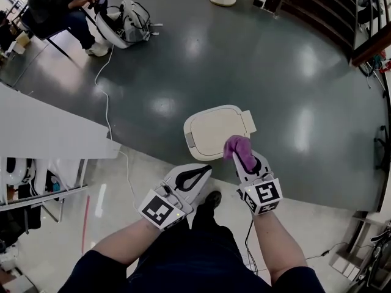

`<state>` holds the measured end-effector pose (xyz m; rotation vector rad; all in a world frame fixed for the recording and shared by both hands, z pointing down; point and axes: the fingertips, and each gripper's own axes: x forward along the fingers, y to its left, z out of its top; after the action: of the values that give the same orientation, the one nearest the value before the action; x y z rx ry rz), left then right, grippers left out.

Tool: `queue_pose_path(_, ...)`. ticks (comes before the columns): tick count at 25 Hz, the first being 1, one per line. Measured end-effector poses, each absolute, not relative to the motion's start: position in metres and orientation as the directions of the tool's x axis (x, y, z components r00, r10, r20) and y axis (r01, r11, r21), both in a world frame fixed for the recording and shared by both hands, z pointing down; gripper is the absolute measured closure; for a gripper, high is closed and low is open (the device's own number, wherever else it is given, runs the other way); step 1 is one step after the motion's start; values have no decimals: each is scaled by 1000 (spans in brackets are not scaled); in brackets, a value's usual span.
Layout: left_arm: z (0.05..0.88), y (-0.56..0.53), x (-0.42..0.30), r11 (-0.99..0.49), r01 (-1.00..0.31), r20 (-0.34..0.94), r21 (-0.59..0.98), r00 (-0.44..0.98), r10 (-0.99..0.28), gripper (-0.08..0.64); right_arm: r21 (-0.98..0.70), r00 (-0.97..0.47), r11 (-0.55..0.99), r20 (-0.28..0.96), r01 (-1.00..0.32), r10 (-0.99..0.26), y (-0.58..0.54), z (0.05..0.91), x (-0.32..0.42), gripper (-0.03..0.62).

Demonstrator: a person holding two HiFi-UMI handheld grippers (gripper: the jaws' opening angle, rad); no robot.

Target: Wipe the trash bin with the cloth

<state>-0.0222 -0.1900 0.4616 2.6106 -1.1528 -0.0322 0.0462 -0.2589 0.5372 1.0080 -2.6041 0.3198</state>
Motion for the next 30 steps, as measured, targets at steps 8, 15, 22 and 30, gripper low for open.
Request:
queue_pose_path(8, 485, -211, -31, -616, -737, 109, 280, 661, -742, 563, 3, -646, 725, 453, -688, -615, -320, 600, 43, 518)
queue_pose_path(15, 511, -226, -41, -594, -749, 121, 295, 646, -754, 563, 56, -598, 723, 519, -689, -611, -371, 665, 38, 518)
queue_pose_path(22, 530, -231, -47, -583, -751, 133, 310, 641, -756, 561, 170, -489, 717, 625, -676, -609, -425, 729, 43, 518)
queue_pose_path(30, 545, -221, -67, -550, -767, 156, 329, 619, -770, 562, 243, -434, 739, 679, -629, -593, -447, 753, 22, 518)
